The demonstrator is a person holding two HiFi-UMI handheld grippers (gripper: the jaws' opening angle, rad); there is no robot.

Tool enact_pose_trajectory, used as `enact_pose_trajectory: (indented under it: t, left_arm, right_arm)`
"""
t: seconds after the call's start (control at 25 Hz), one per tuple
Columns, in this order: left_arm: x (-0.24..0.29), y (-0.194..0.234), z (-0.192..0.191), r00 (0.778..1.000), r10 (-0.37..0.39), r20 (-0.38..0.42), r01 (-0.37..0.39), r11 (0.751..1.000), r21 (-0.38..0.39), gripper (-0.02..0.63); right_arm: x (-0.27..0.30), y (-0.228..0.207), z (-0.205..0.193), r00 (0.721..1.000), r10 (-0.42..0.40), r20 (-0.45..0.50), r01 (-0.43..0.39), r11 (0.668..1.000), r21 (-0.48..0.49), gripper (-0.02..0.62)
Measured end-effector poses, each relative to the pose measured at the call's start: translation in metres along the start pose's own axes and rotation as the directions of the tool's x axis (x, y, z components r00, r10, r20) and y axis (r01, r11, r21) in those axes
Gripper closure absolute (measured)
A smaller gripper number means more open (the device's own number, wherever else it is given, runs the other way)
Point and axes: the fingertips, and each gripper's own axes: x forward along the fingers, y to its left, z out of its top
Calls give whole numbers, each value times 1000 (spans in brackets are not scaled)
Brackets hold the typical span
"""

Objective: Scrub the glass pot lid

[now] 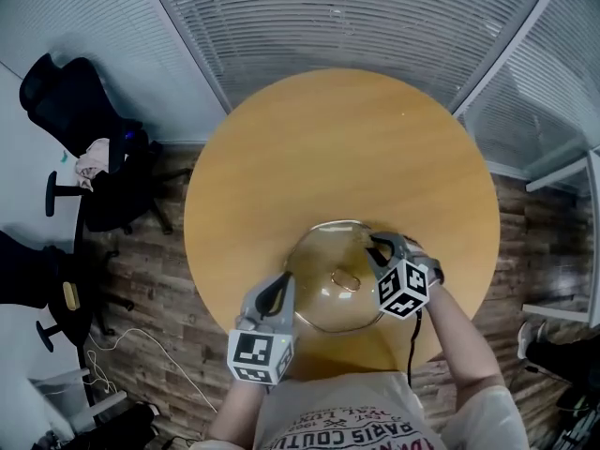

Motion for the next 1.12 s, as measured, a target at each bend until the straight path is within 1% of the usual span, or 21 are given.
enact_pose_trajectory:
  t: [0.08,0.2,0.28,0.4,0.48,0.68,0.84,1.12]
  left_arm:
    - [7,2,-3,1000,2,-13,-3,1000,-9,600]
    - [14,7,-7,1000,9,-25,-10,1000,-24,600]
    - [19,8,-10,999,11,-37,-13,999,-37,600]
    - [26,9,-15,998,13,-54,-15,999,-46,598]
    - [29,9,-18,998,14,-63,-17,999,-51,598]
    - [33,12,-21,997,22,-77,-27,998,-58,598]
    - [37,14,-21,996,30,-80,-34,998,-48,600]
    - [40,17,-17,996,30,-82,-34,999,-38,600]
  right_arm:
    - [14,-2,-2,1000,16,-10,-18,992,-124,517]
    - [34,-1,-5,998,59,-19,-62,960,-272,517]
    - [47,-1,-10,995,96,-26,-99,938,-332,517]
    - [62,-2,-17,990,137,-44,-143,908,-395,517]
    - [69,-3,-18,986,159,-43,-162,894,-419,517]
    - [78,-3,-15,979,202,-40,-199,885,-420,517]
    - [77,3,-18,970,238,-53,-237,866,-440,518]
    - [77,9,-20,958,276,-77,-282,862,-421,518]
